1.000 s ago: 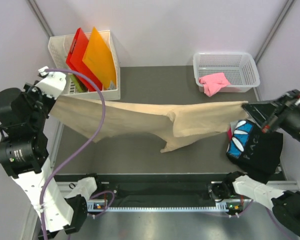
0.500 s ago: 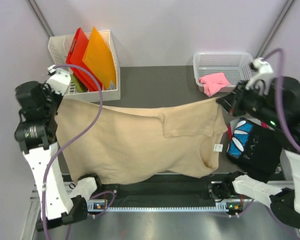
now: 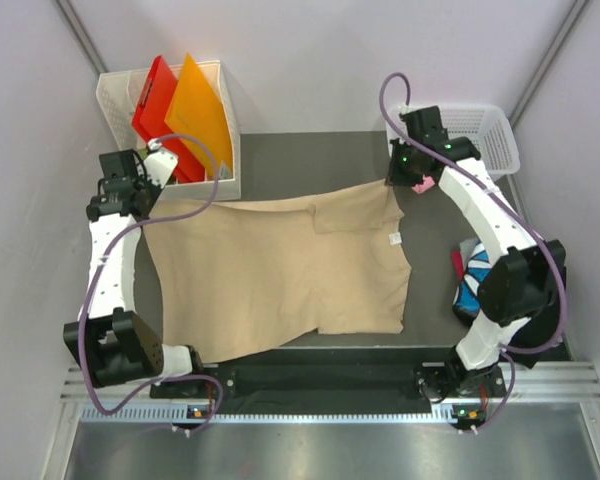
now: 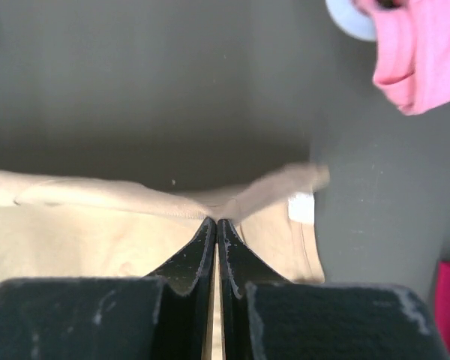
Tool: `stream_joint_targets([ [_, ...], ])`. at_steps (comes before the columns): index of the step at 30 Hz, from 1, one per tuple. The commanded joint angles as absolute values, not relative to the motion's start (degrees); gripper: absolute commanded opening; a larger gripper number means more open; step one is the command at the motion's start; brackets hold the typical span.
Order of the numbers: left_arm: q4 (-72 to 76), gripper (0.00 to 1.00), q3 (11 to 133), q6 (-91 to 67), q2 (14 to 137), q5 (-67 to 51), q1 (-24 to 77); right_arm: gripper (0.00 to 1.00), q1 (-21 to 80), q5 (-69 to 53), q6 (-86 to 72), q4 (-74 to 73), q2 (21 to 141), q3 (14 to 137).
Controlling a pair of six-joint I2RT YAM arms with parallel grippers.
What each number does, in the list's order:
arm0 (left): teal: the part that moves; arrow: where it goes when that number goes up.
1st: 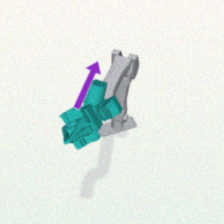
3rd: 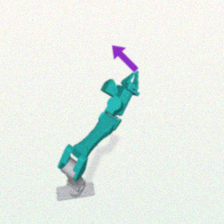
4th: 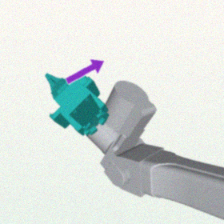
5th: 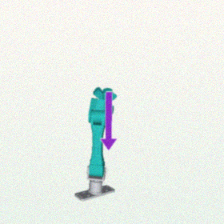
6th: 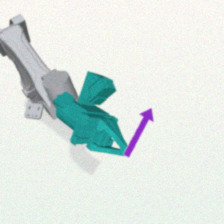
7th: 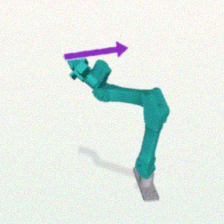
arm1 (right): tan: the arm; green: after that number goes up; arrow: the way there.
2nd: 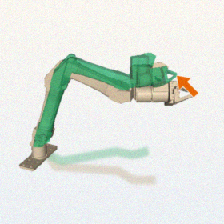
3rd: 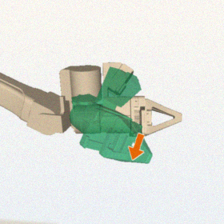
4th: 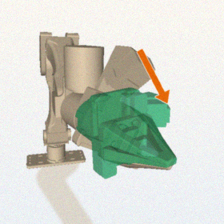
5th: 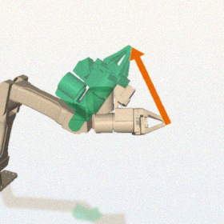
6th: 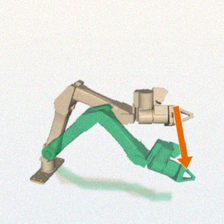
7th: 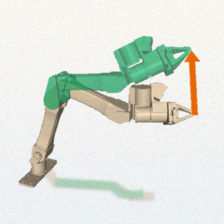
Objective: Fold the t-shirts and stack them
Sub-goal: Flatten out the tshirt
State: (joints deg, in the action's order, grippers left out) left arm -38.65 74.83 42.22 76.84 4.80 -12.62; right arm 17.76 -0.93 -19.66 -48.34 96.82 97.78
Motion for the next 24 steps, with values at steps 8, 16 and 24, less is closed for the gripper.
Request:
stream_joint_targets([
  [8, -31.4, 0.0, 68.7, 45.2, 74.0, 4.8, -10.8, 0.0, 17.2, -3.3, -18.8, -41.9, 103.2, 92.6],
  [16, -32.7, 0.0, 66.1, 44.6, 71.7, 4.6, -9.8, 0.0, 17.1, -6.4, -17.8, -42.7, 118.3, 104.7],
  [24, -34.4, 0.0, 59.0, 46.4, 65.6, 5.7, -9.8, 0.15, 16.3, -9.8, -18.2, -42.0, 130.3, 122.9],
])
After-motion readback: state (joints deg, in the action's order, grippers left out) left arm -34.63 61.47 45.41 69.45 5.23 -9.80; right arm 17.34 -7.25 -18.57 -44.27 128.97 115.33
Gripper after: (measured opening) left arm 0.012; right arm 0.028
